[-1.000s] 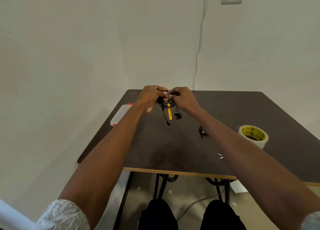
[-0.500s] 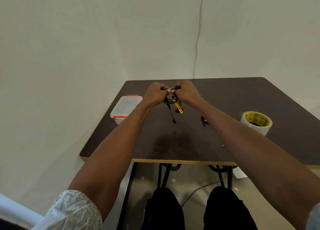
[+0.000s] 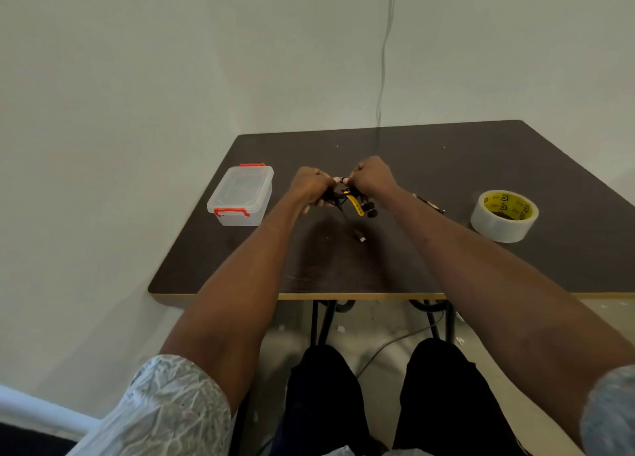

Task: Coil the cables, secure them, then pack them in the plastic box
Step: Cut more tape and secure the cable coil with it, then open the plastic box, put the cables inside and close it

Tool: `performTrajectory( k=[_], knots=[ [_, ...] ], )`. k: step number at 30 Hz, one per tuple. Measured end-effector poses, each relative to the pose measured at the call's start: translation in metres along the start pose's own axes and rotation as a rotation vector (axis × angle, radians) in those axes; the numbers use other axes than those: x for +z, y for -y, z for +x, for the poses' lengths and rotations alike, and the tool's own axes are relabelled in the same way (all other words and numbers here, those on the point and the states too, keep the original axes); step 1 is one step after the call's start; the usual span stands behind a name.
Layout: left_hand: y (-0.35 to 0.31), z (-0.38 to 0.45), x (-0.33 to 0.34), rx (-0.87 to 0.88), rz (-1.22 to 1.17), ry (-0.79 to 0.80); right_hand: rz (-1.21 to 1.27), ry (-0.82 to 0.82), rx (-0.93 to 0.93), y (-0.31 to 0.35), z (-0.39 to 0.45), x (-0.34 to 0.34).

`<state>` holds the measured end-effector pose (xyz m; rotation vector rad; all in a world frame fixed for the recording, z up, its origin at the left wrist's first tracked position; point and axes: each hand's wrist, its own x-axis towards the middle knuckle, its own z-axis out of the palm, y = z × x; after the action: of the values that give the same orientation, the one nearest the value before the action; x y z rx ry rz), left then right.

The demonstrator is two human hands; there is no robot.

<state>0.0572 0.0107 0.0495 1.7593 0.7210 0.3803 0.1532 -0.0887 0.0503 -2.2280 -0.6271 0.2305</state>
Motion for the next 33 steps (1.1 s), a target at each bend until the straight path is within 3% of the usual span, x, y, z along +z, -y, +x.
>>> performTrajectory(
  k=[8, 13, 15, 18, 21, 23, 25, 29, 33],
  knots=[
    [0.03, 0.007, 0.006, 0.064, 0.217, -0.078, -0.234, -0.118, 0.089, -0.029, -0.014, 0.015],
    [0.03, -0.005, -0.004, 0.244, 0.363, -0.135, -0.328, -0.201, 0.124, -0.029, -0.018, 0.02],
    [0.028, -0.013, -0.014, 0.328, 0.446, -0.239, -0.342, -0.226, 0.042, -0.019, -0.019, 0.023],
    [0.026, -0.02, -0.042, 0.335, 0.552, -0.585, -0.253, -0.16, -0.102, 0.005, -0.017, 0.034],
    [0.037, -0.02, -0.085, 0.011, 0.729, -0.782, -0.151, -0.081, -0.178, 0.031, -0.016, 0.048],
    [0.045, -0.018, -0.107, -0.191, 0.804, -0.687, -0.127, -0.049, -0.201, 0.042, -0.016, 0.055],
    [0.054, -0.012, -0.119, -0.265, 0.731, -0.566, -0.11, -0.047, -0.219, 0.049, -0.015, 0.062],
    [0.056, -0.002, -0.131, -0.184, 0.639, -0.366, -0.084, -0.071, -0.208, 0.049, -0.013, 0.072],
    [0.044, 0.005, -0.139, -0.122, 0.726, -0.028, 0.029, -0.127, -0.187, 0.043, -0.009, 0.066]
  ],
)
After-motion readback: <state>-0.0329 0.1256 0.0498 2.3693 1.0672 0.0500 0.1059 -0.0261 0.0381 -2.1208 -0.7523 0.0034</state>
